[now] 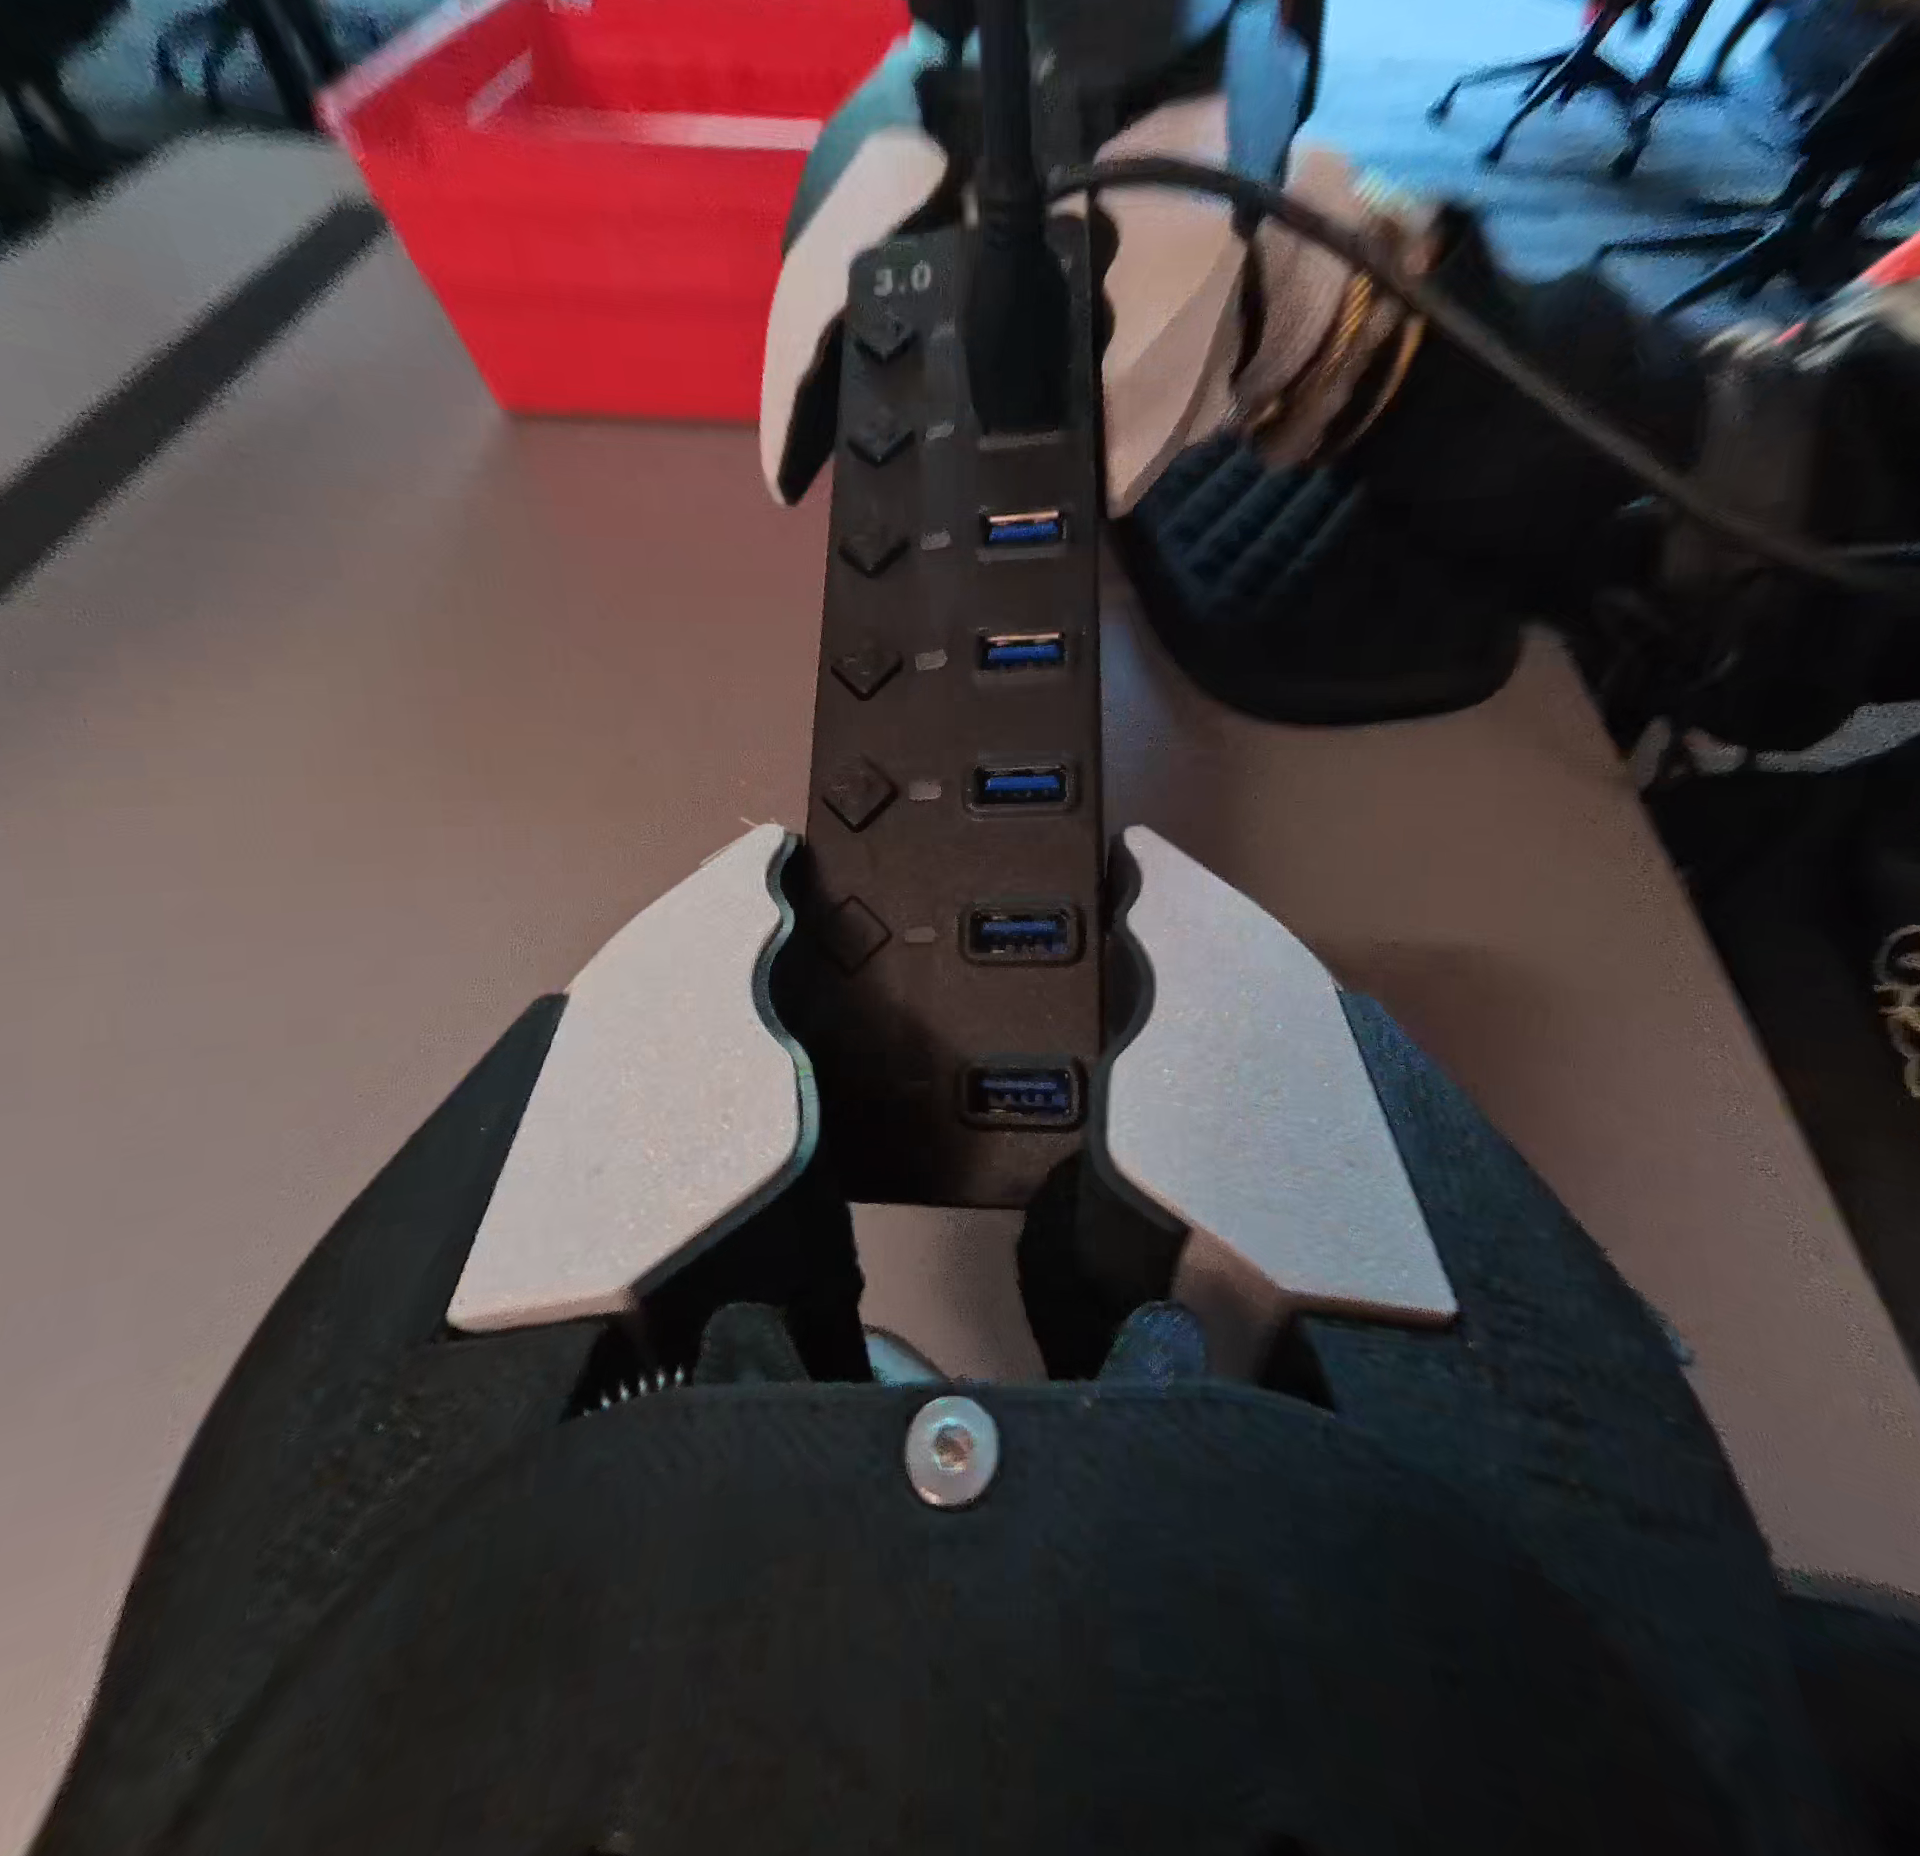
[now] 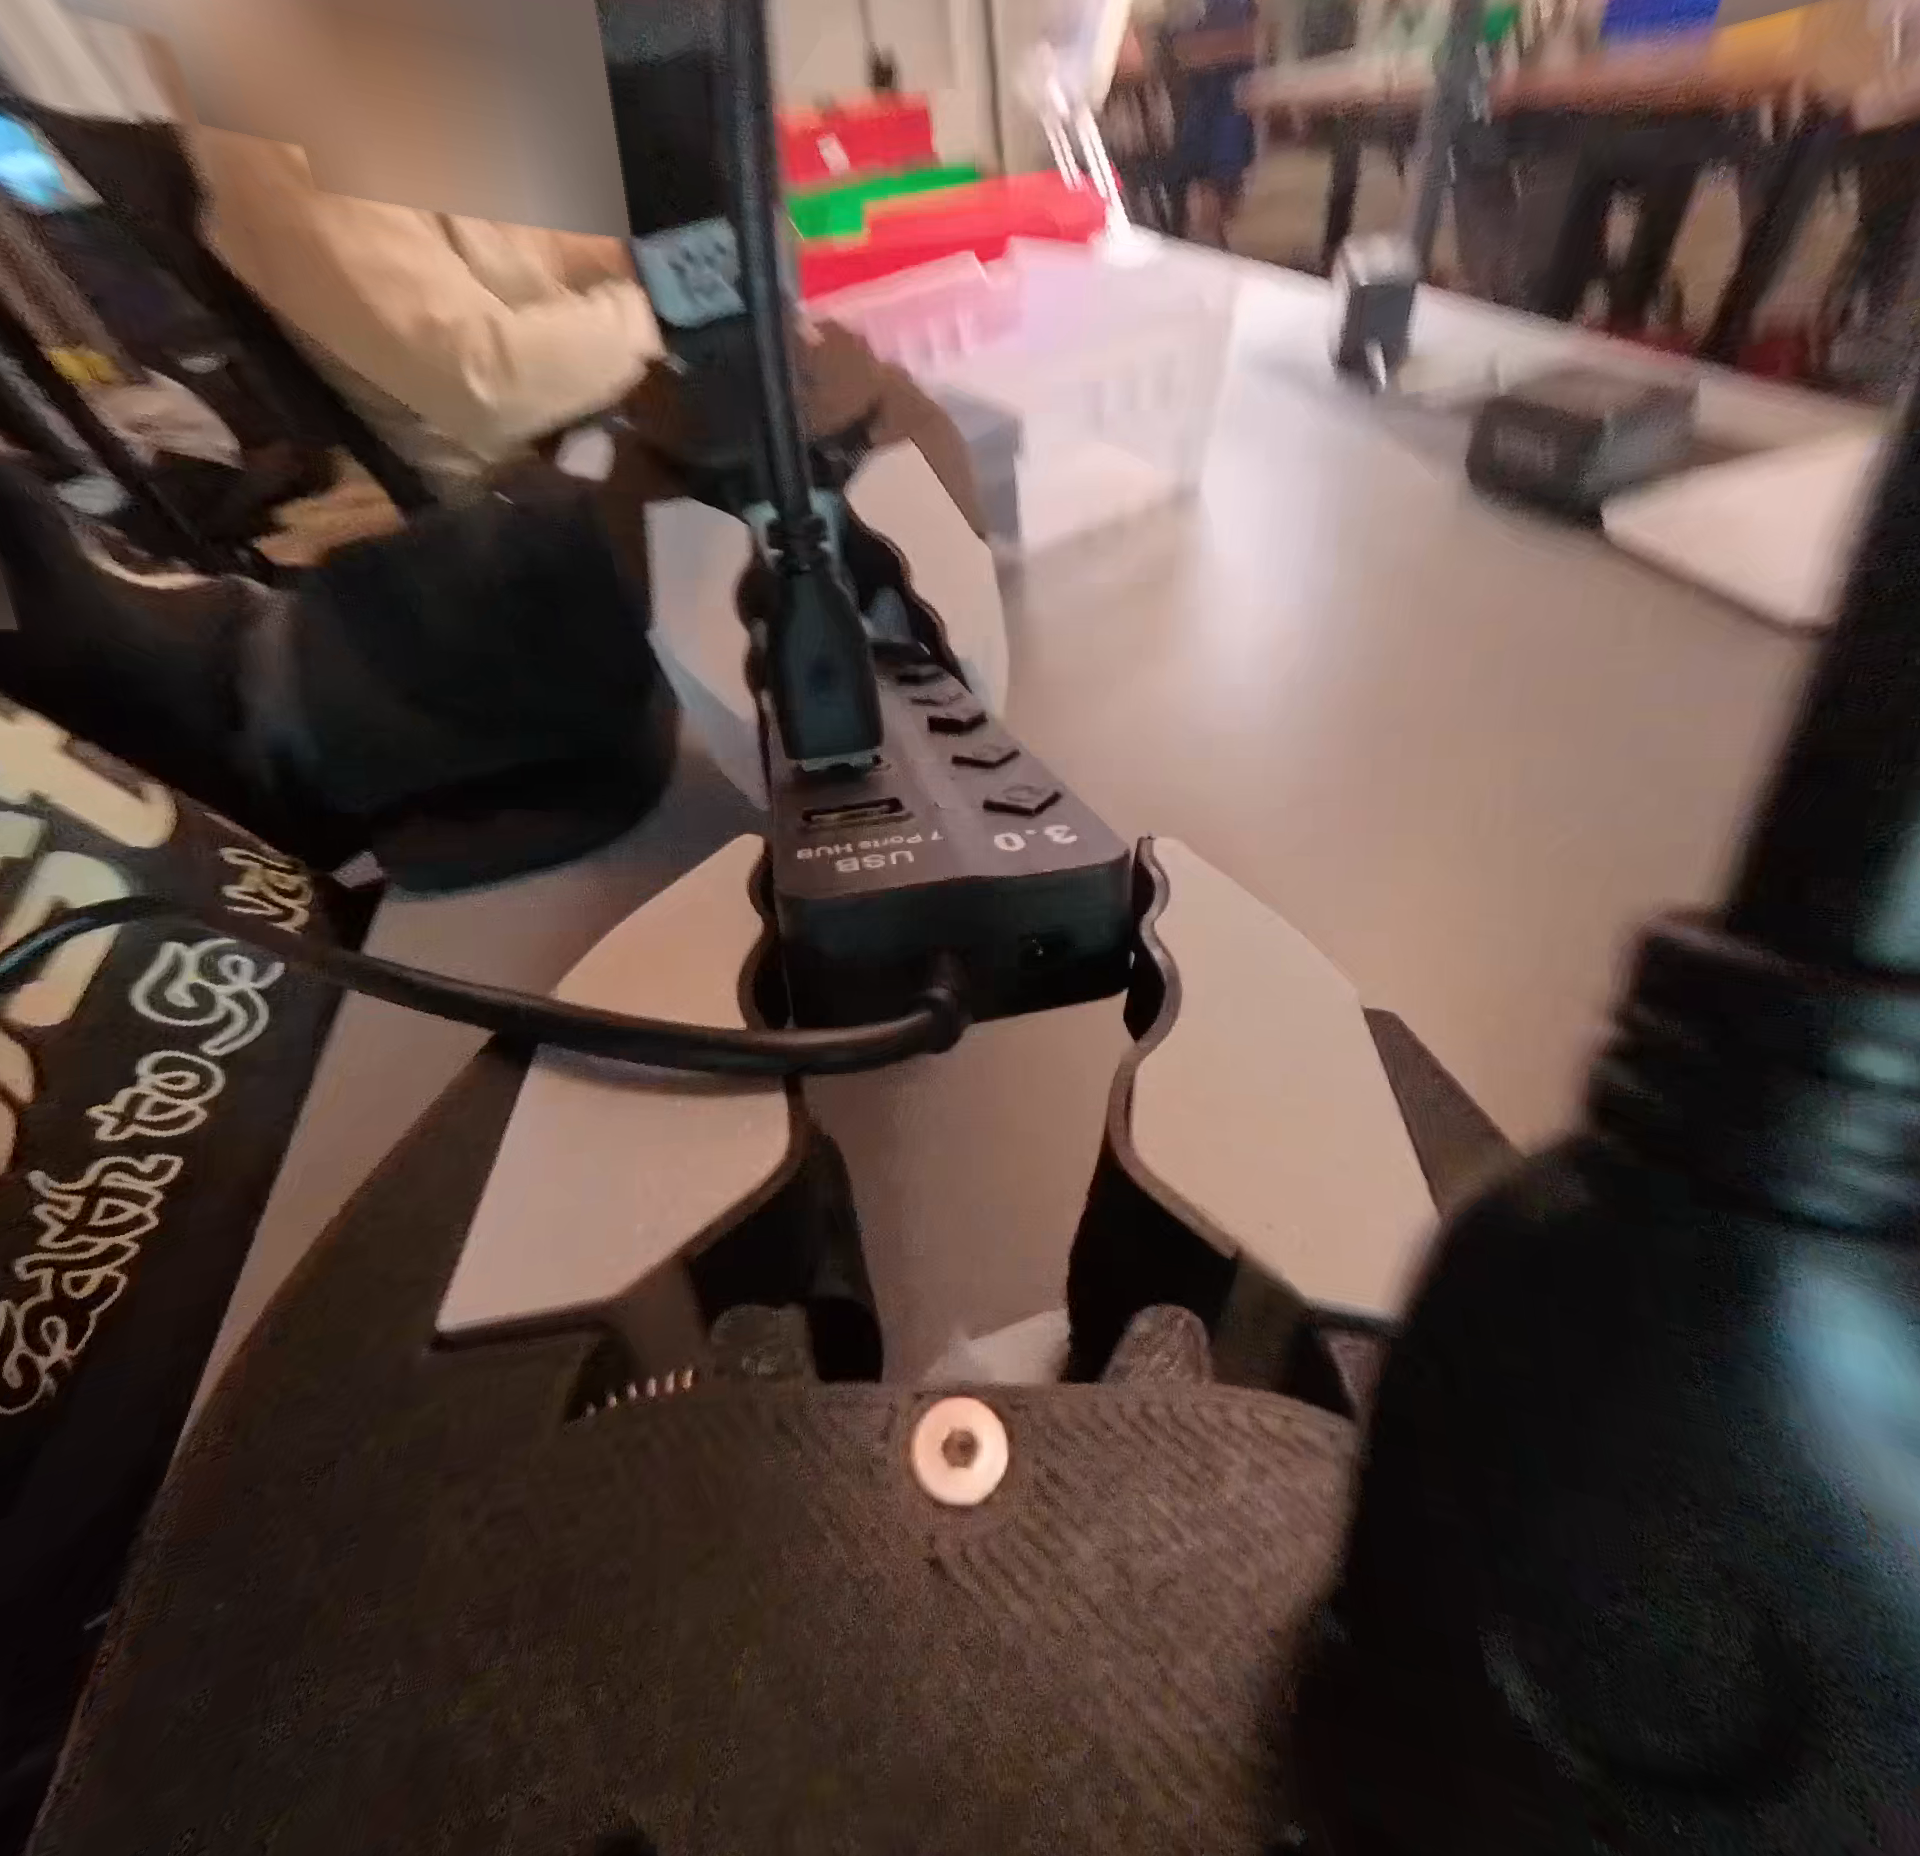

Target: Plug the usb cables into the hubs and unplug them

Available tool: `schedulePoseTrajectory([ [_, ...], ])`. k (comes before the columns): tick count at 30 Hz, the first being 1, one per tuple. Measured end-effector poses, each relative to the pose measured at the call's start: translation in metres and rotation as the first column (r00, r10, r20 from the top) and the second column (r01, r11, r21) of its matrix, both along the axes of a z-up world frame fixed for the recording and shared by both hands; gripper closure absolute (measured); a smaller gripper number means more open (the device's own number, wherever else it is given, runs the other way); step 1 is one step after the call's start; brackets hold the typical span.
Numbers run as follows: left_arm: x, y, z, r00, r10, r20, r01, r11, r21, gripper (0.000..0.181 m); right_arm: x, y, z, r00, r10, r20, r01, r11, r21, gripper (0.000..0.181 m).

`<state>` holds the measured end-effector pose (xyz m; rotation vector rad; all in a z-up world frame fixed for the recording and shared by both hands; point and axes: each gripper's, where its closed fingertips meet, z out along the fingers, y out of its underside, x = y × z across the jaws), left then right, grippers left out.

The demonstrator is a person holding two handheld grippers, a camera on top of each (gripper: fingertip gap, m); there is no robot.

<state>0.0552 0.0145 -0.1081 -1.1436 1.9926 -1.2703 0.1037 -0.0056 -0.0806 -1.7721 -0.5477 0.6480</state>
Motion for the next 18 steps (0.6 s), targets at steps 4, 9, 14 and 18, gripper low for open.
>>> schedulePoseTrajectory([
  [4,0.002,0.011,-0.044,0.984,0.053,-0.17,-0.028,0.989,0.145,0.126,0.007,0.004,-0.04,0.99,-0.03,0.138,0.053,0.984,-0.167,0.118],
  [9,0.004,0.018,-0.065,0.964,0.11,-0.24,-0.047,0.966,0.255,0.127,0.016,0.004,-0.063,0.956,-0.056,0.288,0.13,0.961,-0.244,0.12],
  [14,0.01,0.023,-0.054,0.973,0.144,-0.183,-0.104,0.972,0.21,0.126,0.051,0.005,-0.089,0.861,-0.155,0.485,0.331,0.894,-0.303,0.128],
  [18,0.017,0.033,-0.011,0.978,0.208,0.028,-0.21,0.969,0.132,0.118,0.085,0.005,-0.094,0.76,-0.284,0.585,0.514,0.813,-0.274,0.124],
])
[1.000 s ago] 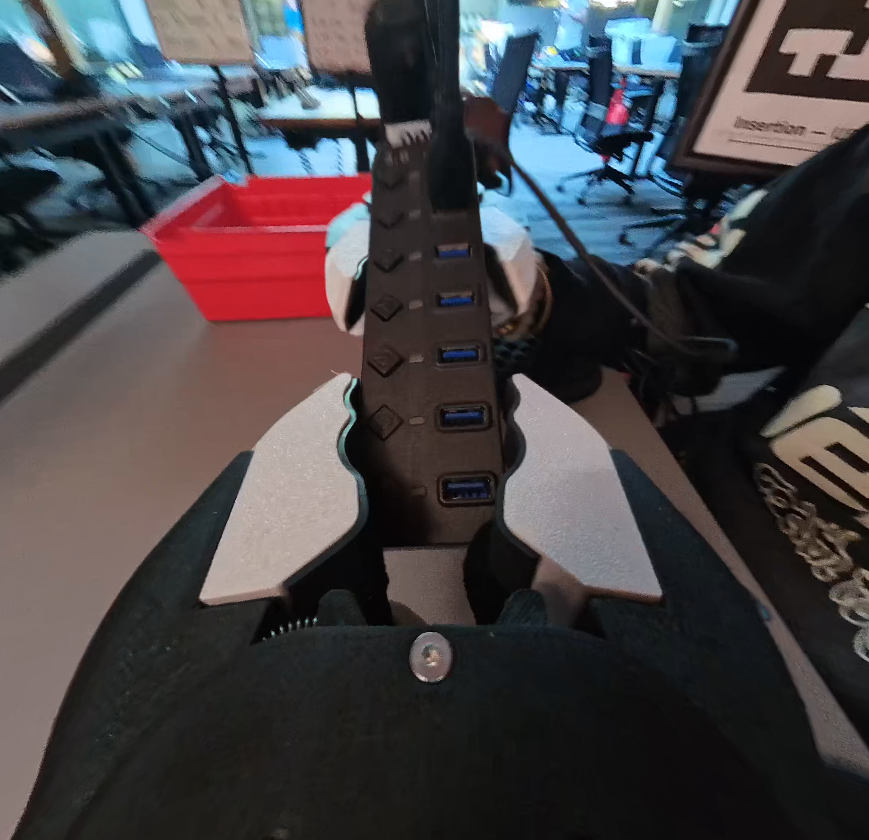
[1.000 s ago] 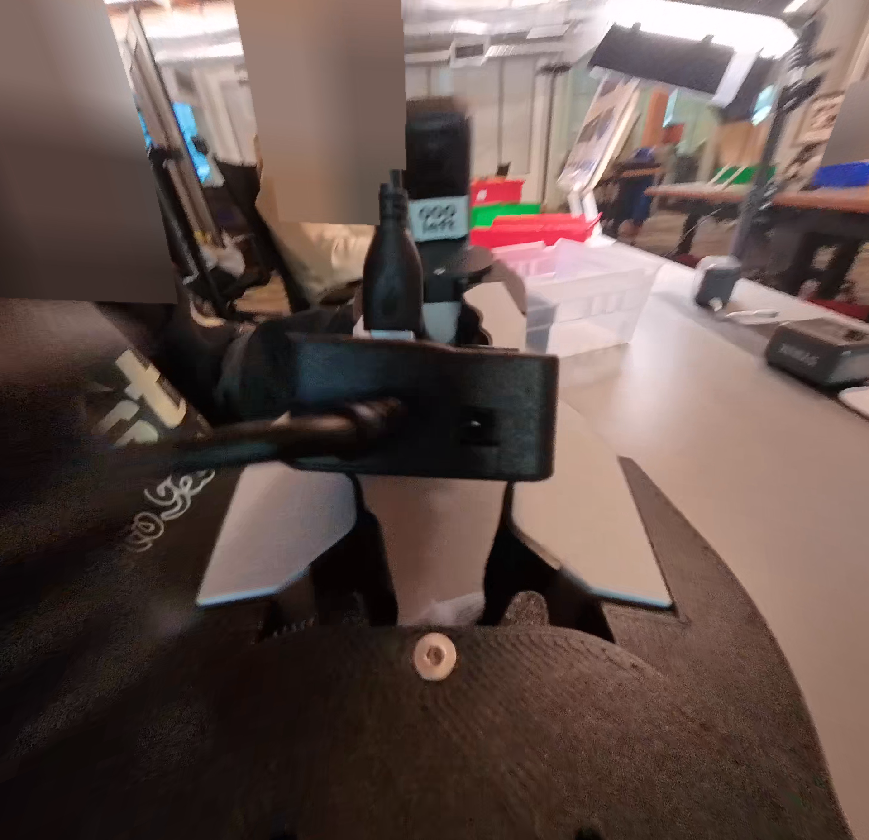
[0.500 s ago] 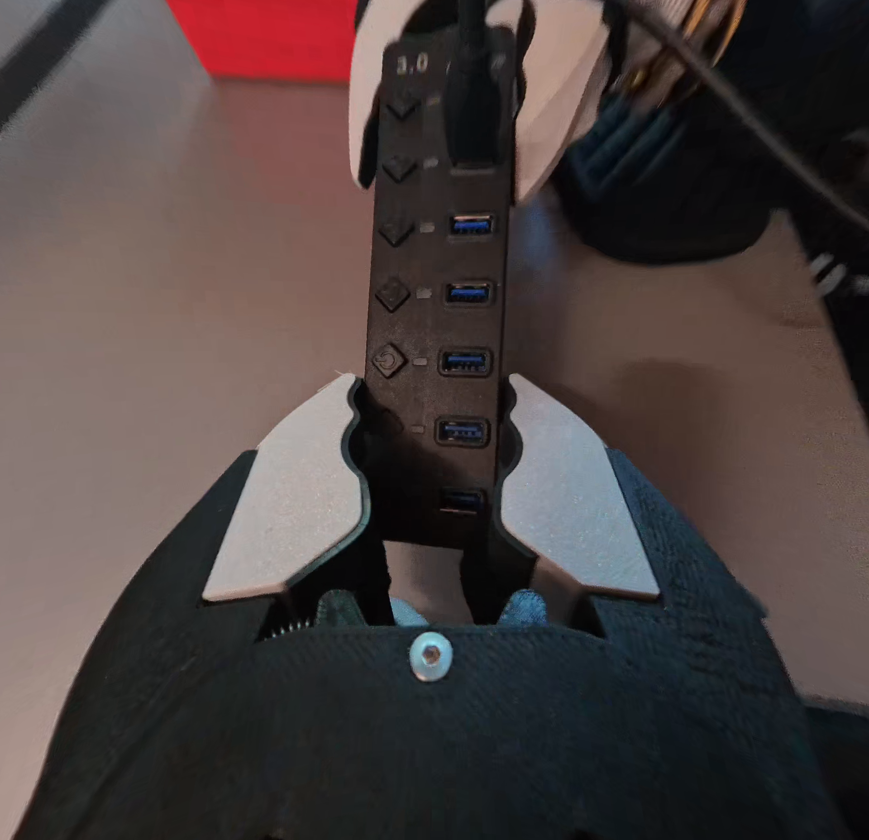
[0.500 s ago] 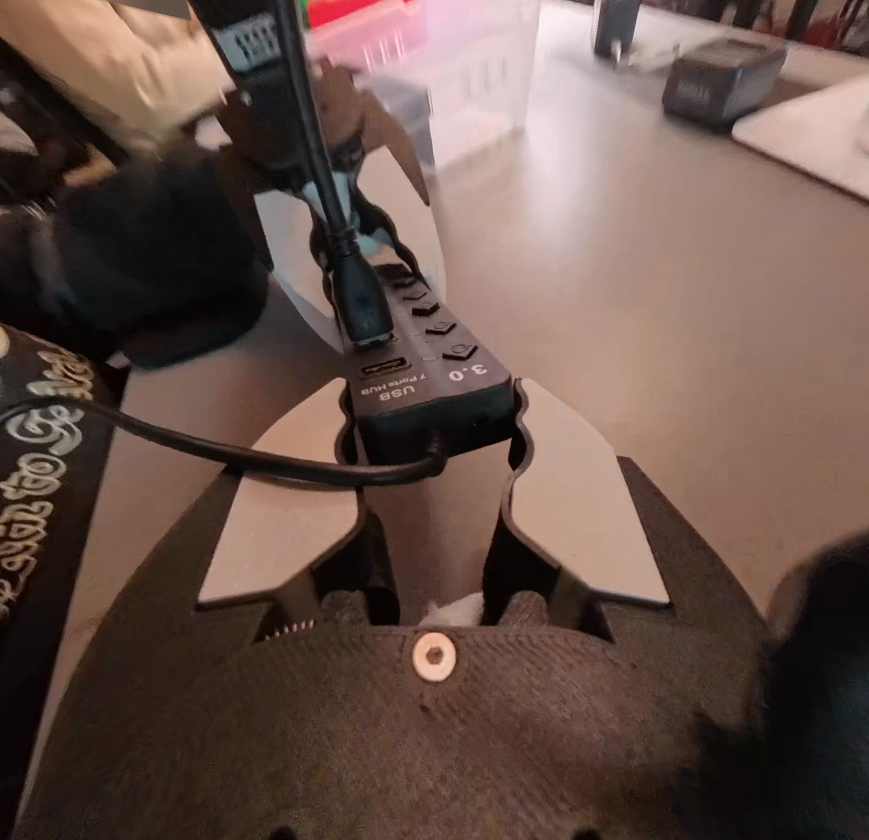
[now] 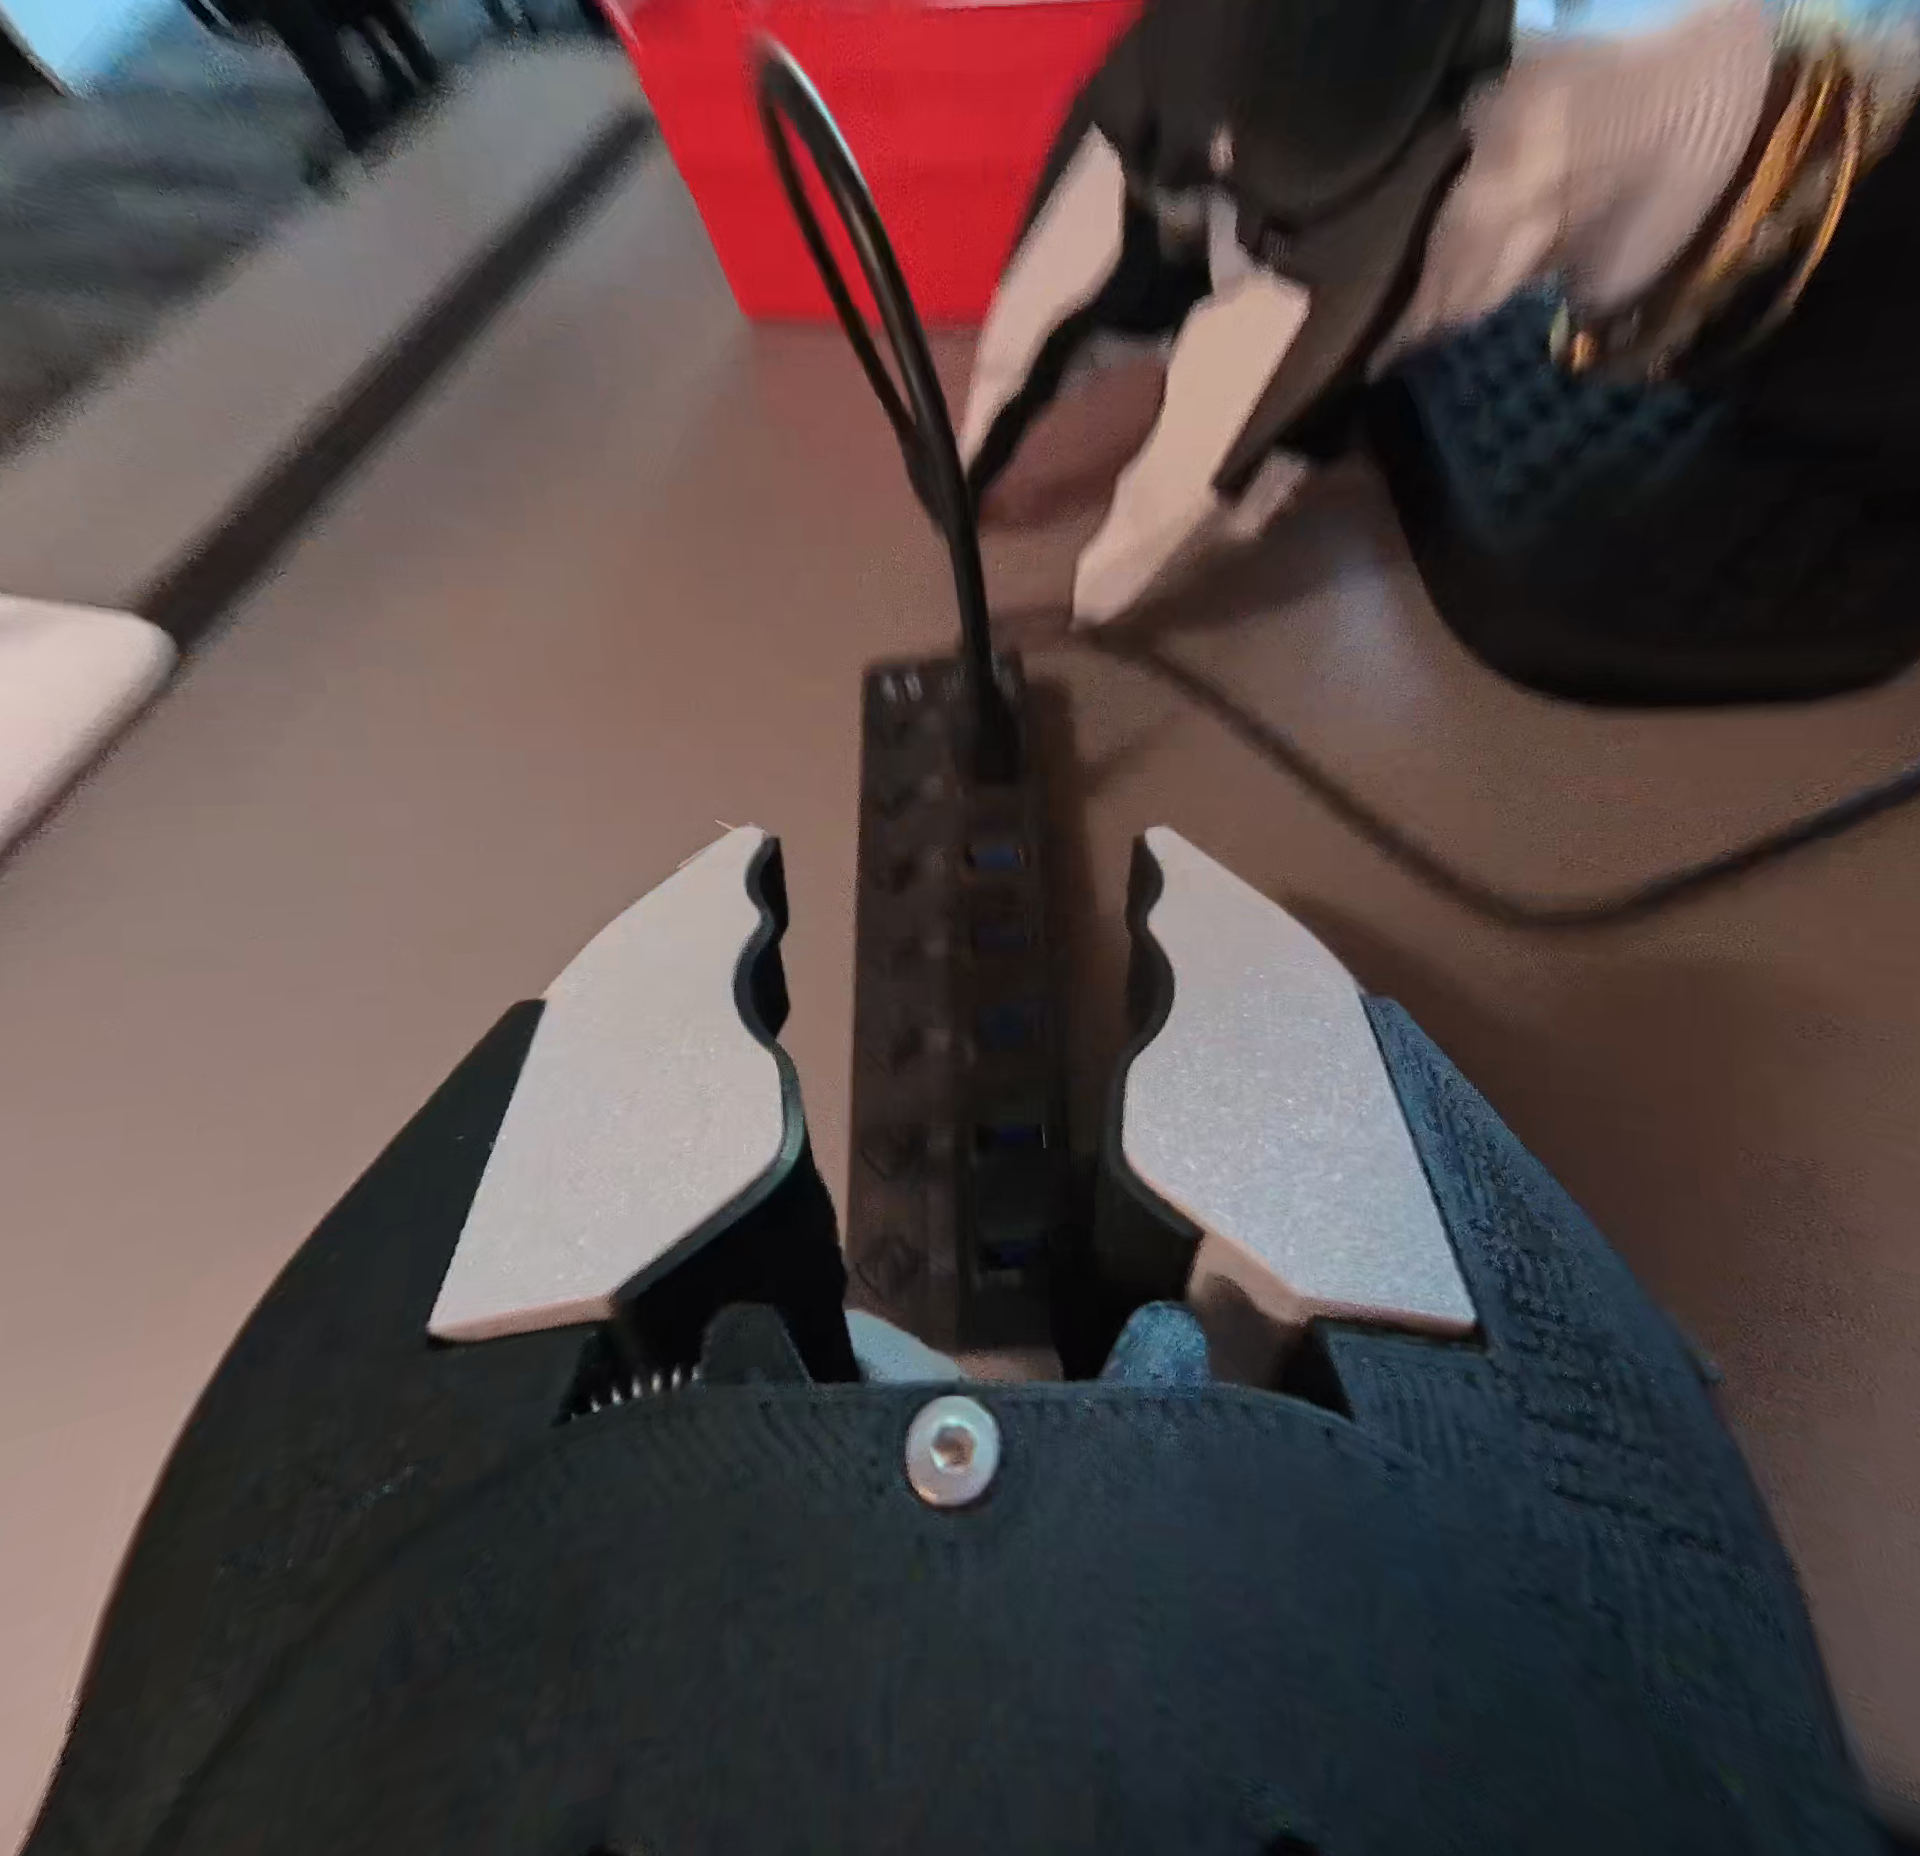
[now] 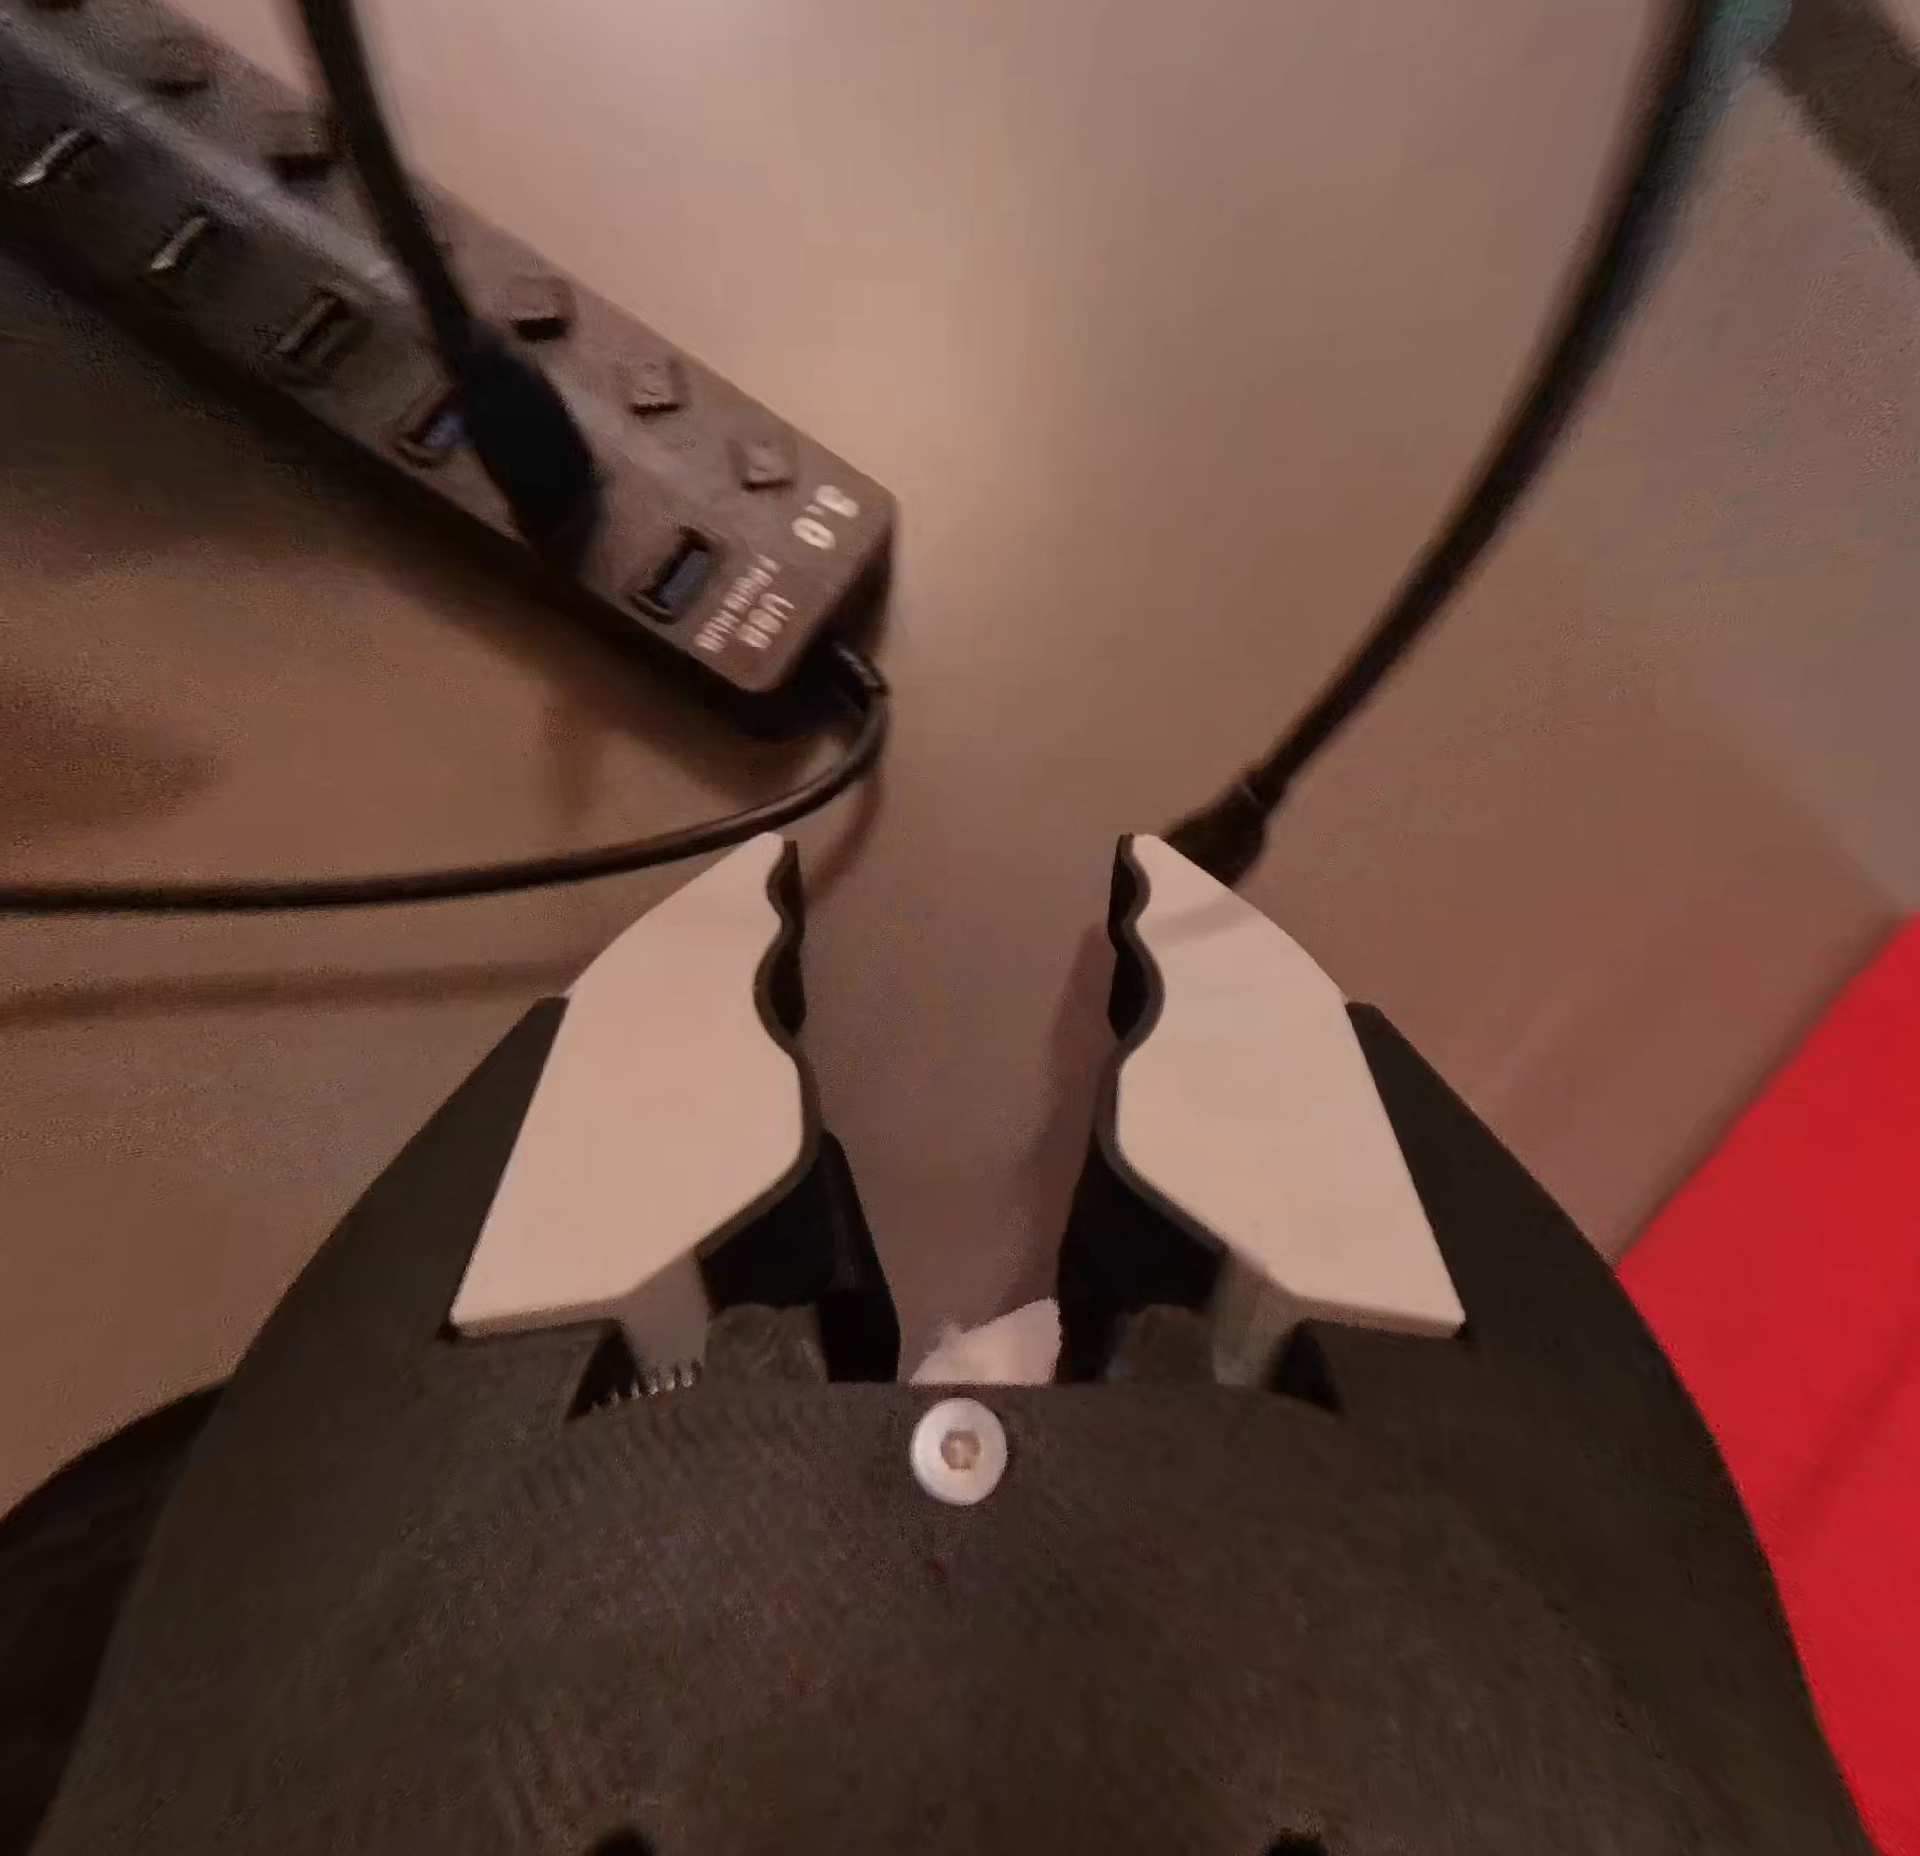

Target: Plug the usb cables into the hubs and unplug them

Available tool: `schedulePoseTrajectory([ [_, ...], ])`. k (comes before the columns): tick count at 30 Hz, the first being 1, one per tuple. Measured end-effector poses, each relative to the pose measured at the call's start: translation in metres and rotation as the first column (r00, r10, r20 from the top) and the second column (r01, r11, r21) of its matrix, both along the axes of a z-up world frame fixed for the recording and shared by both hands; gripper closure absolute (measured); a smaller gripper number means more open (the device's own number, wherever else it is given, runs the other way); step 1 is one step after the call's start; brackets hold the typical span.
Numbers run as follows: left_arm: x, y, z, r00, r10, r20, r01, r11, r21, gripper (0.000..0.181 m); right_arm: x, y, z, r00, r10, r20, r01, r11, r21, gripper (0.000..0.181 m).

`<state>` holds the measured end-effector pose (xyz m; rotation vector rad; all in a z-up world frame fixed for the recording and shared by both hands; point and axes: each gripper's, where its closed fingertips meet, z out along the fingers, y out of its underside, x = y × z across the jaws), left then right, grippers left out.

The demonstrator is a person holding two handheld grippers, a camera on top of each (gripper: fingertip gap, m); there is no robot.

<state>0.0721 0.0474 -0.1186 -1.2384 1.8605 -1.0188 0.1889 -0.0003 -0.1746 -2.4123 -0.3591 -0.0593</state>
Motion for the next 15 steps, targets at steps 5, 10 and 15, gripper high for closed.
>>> schedulePoseTrajectory([
  [5,-0.01,0.028,0.09,0.848,0.172,0.502,-0.169,0.984,-0.053,0.119,0.034,0.013,0.064,0.981,-0.187,-0.061,0.196,0.903,0.383,0.124],
  [10,-0.043,0.05,0.142,0.608,0.282,0.742,-0.288,0.95,-0.124,0.119,0.035,-0.009,0.177,0.984,-0.143,-0.103,0.15,0.379,0.913,0.096],
  [15,-0.042,0.039,0.146,0.607,0.213,0.765,-0.214,0.972,-0.101,0.119,0.043,-0.021,0.192,0.974,-0.149,-0.172,0.205,0.243,0.948,0.091],
])
